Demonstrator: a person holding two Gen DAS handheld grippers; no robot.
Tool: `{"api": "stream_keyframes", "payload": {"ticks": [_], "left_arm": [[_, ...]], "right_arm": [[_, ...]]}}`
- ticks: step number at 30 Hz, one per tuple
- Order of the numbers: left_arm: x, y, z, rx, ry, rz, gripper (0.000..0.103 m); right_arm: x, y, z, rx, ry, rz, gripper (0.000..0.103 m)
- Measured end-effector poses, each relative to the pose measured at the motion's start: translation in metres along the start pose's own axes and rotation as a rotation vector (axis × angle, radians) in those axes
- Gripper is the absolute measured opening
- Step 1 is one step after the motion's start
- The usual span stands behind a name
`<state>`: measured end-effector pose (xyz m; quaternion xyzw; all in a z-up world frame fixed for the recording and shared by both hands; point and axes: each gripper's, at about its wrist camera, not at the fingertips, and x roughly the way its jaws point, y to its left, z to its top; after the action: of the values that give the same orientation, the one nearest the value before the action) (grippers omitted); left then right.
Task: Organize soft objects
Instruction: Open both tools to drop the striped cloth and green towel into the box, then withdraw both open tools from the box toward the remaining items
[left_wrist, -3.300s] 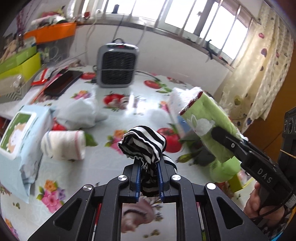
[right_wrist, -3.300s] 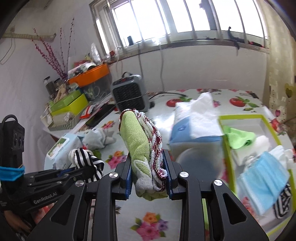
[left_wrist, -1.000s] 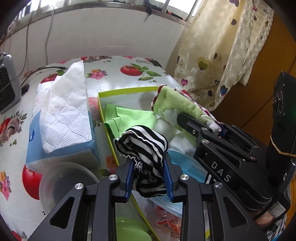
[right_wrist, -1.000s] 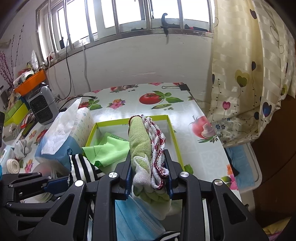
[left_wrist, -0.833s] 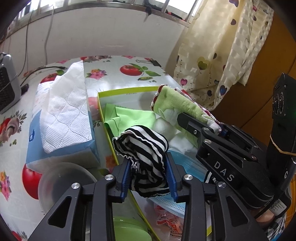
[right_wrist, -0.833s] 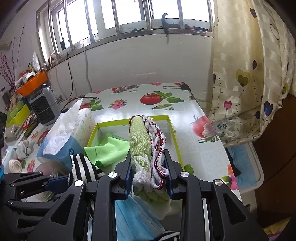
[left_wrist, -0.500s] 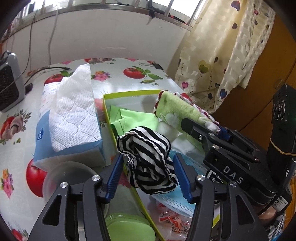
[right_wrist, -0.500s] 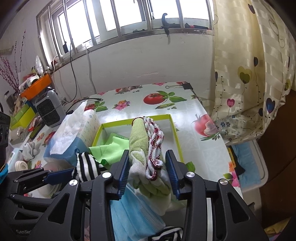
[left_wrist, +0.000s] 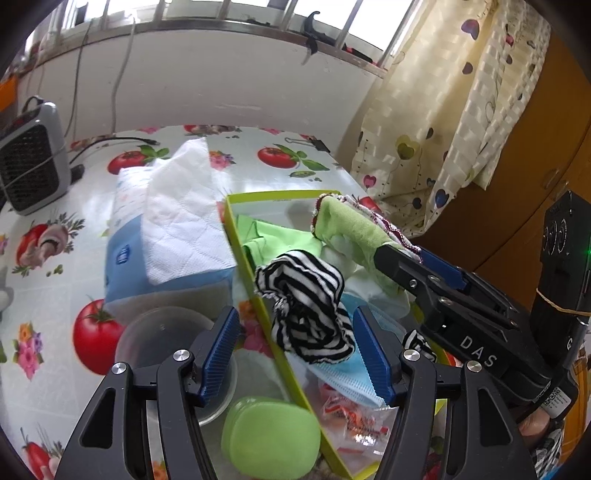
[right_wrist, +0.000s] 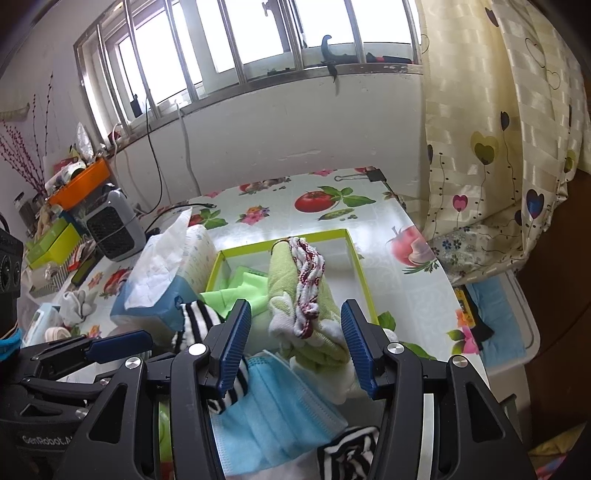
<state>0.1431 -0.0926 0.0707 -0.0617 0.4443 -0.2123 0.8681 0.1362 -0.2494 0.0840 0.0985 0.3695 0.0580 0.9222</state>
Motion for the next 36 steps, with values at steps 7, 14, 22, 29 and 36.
{"api": "stream_keyframes", "payload": {"ticks": [7,14,22,29,36], "left_arm": [[-0.022,0.007,-0.005,-0.014,-0.029,0.0,0.063],[-0.044,0.013,-0.016,-0.002,-0.07,0.038,0.064],[-0.065,0.033,-0.031,-0.034,-0.084,0.058,0.064],[-0.083,0.059,-0.047,-0.074,-0.102,0.098,0.064],[-0.099,0.091,-0.065,-0.115,-0.113,0.149,0.064]], "right_arm": [[-0.011,0.005,-0.006,0.024,-0.011,0.001,0.052],[-0.027,0.017,-0.012,0.038,-0.041,0.008,0.052],[-0.041,0.045,-0.018,0.011,-0.07,0.033,0.052],[-0.043,0.072,-0.023,-0.024,-0.075,0.058,0.052],[-0.04,0.099,-0.029,-0.046,-0.068,0.088,0.052]]}}
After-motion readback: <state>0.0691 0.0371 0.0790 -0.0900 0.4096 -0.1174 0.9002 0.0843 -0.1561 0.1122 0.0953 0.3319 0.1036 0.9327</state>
